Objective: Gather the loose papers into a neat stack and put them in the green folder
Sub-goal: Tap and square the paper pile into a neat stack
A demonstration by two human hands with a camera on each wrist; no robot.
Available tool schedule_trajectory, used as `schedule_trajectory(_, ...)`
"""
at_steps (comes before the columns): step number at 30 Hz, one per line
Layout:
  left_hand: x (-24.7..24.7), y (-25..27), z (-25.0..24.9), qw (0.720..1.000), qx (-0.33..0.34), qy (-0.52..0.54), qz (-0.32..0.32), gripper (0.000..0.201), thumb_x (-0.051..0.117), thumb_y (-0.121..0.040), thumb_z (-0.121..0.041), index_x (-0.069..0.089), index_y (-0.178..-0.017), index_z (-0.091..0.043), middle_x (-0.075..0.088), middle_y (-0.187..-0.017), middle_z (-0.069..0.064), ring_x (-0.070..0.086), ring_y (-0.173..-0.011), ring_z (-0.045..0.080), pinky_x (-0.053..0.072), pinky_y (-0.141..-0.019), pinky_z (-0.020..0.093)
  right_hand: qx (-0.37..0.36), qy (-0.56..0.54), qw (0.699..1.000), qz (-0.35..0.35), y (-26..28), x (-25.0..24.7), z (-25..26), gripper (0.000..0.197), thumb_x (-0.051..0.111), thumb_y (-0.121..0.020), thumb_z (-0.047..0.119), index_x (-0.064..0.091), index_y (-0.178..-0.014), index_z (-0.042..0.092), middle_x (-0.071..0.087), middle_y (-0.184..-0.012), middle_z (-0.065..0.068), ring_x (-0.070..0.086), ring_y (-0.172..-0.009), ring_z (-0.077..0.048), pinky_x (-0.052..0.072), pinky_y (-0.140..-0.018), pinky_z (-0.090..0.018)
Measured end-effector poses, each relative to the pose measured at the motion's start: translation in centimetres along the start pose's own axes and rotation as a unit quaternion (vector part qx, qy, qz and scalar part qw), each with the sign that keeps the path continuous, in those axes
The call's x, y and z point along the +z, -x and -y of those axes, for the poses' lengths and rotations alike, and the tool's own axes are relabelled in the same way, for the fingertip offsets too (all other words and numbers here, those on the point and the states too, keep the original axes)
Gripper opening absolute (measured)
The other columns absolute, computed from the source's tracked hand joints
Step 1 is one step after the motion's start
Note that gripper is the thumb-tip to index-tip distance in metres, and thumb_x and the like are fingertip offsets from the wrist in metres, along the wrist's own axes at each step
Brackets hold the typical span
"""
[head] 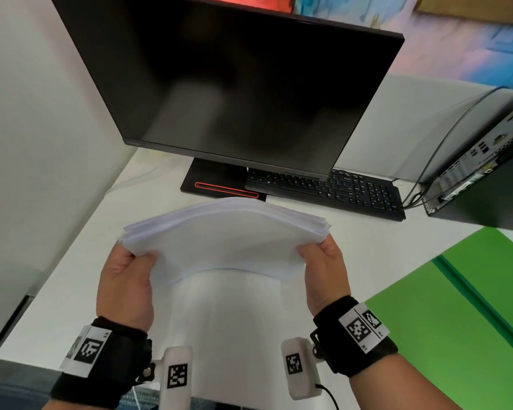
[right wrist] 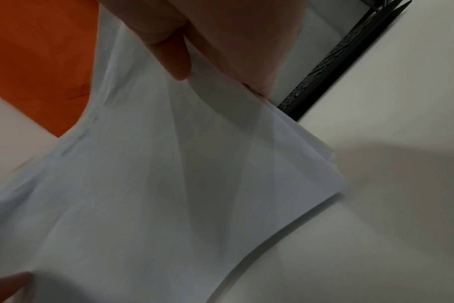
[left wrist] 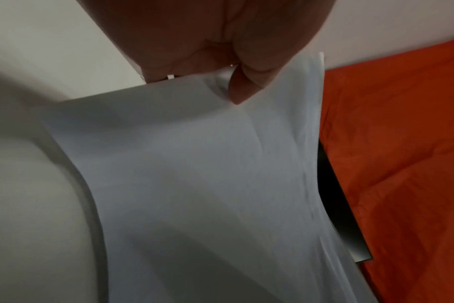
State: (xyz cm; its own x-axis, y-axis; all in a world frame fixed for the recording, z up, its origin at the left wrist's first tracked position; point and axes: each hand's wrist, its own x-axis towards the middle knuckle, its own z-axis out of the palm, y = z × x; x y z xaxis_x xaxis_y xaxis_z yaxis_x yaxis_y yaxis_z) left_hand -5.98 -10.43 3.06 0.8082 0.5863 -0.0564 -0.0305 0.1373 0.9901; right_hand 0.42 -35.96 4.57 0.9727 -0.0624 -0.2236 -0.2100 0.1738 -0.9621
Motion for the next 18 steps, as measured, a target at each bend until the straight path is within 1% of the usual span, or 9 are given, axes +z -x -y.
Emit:
schedule_trajectory(2, -0.2, -0.2, 0.2, 1.0, -0.003, -0.017, 0.009, 0.043, 0.047, -0.078, 0.004, 0.071, -0.111, -0.011, 0.072, -0.108, 0.004, 0.064, -0.105, 0.023, 0.051, -0.086, 0.032, 0.002, 0.009, 1.0, -0.005, -0.2, -0.1, 0.0, 0.043, 0.046, -0.074, -0.003, 0.068, -0.102, 0.02, 0.072, -0.09, 0.0, 0.063, -0.08, -0.011, 0.052, -0.072, -0.026)
schedule_trajectory(4, 0.0, -0.2, -0.2, 1.0, 0.0, -0.025, 0.016, 0.047, 0.042, -0.078, 0.013, 0.065, -0.116, -0.002, 0.071, -0.106, 0.006, 0.064, -0.099, 0.021, 0.055, -0.076, 0.023, 0.009, 0.013, 1.0, -0.006, -0.3, -0.2, 0.0, 0.044, 0.046, -0.07, -0.001, 0.065, -0.105, 0.017, 0.07, -0.096, -0.008, 0.062, -0.085, -0.018, 0.05, -0.076, -0.034)
schedule_trajectory(6, 0.2, -0.2, -0.6, 0.999, -0.007, -0.039, 0.012, 0.049, 0.039, -0.078, 0.02, 0.065, -0.115, 0.001, 0.07, -0.101, 0.005, 0.066, -0.09, 0.009, 0.053, -0.068, 0.01, 0.013, 0.008, 1.0, -0.002, -0.4, -0.3, 0.0, 0.044, 0.044, -0.076, -0.011, 0.065, -0.104, 0.016, 0.069, -0.094, -0.008, 0.061, -0.085, -0.02, 0.05, -0.077, -0.034)
schedule_trajectory(8, 0.5, -0.2, -0.6, 0.998, -0.02, -0.06, -0.001, 0.046, 0.039, -0.079, 0.02, 0.067, -0.108, -0.003, 0.069, -0.094, 0.0, 0.063, -0.073, -0.009, 0.048, -0.063, 0.003, 0.02, 0.011, 1.0, -0.001, -0.4, -0.4, -0.1, 0.047, 0.041, -0.08, -0.016, 0.067, -0.1, 0.017, 0.069, -0.089, -0.004, 0.062, -0.082, -0.018, 0.05, -0.076, -0.031)
schedule_trajectory(10, 0.5, -0.1, -0.5, 0.997, -0.026, -0.07, -0.018, 0.041, 0.042, -0.085, 0.016, 0.066, -0.1, -0.014, 0.069, -0.086, -0.009, 0.061, -0.067, -0.012, 0.049, -0.066, 0.008, 0.022, 0.021, 0.999, -0.019, -0.3, -0.4, -0.5, 0.046, 0.042, -0.083, -0.015, 0.07, -0.097, 0.019, 0.07, -0.086, 0.001, 0.06, -0.08, -0.015, 0.049, -0.074, -0.028)
schedule_trajectory(12, 0.4, -0.1, -0.4, 0.997, -0.025, -0.069, -0.027, 0.04, 0.044, -0.09, 0.011, 0.063, -0.095, -0.024, 0.066, -0.085, -0.013, 0.06, -0.074, -0.006, 0.048, -0.072, 0.013, 0.02, 0.023, 0.999, -0.025, 0.0, -0.4, -0.7, 0.044, 0.042, -0.086, -0.013, 0.071, -0.091, 0.019, 0.07, -0.083, 0.005, 0.059, -0.08, -0.014, 0.048, -0.073, -0.025)
schedule_trajectory(14, 0.6, 0.2, -0.8, 0.995, -0.003, -0.094, -0.035, 0.035, 0.044, -0.089, 0.009, 0.066, -0.095, -0.017, 0.064, -0.087, -0.009, 0.058, -0.073, -0.008, 0.044, -0.068, 0.004, 0.011, 0.018, 1.0, -0.013, 0.4, -0.3, -0.5, 0.045, 0.041, -0.087, -0.011, 0.072, -0.093, 0.02, 0.073, -0.082, 0.009, 0.063, -0.079, -0.008, 0.051, -0.072, -0.02)
schedule_trajectory(15, 0.5, 0.1, -0.9, 0.994, 0.006, -0.096, -0.044, 0.034, 0.044, -0.088, 0.008, 0.067, -0.095, -0.016, 0.064, -0.086, -0.009, 0.058, -0.072, -0.01, 0.043, -0.068, 0.004, 0.004, 0.014, 1.0, -0.01, 0.4, -0.3, -0.3, 0.046, 0.041, -0.087, -0.011, 0.073, -0.094, 0.021, 0.074, -0.083, 0.012, 0.064, -0.078, -0.004, 0.052, -0.071, -0.018)
schedule_trajectory(18, 0.1, 0.1, -1.0, 0.997, 0.006, -0.071, -0.037, 0.034, 0.046, -0.081, 0.002, 0.07, -0.091, -0.02, 0.067, -0.088, -0.008, 0.061, -0.083, 0.004, 0.046, -0.08, 0.022, -0.007, 0.024, 1.0, -0.014, 0.3, -0.5, 0.0, 0.038, 0.045, -0.081, -0.009, 0.067, -0.091, 0.02, 0.069, -0.083, 0.012, 0.059, -0.078, -0.003, 0.047, -0.072, -0.022)
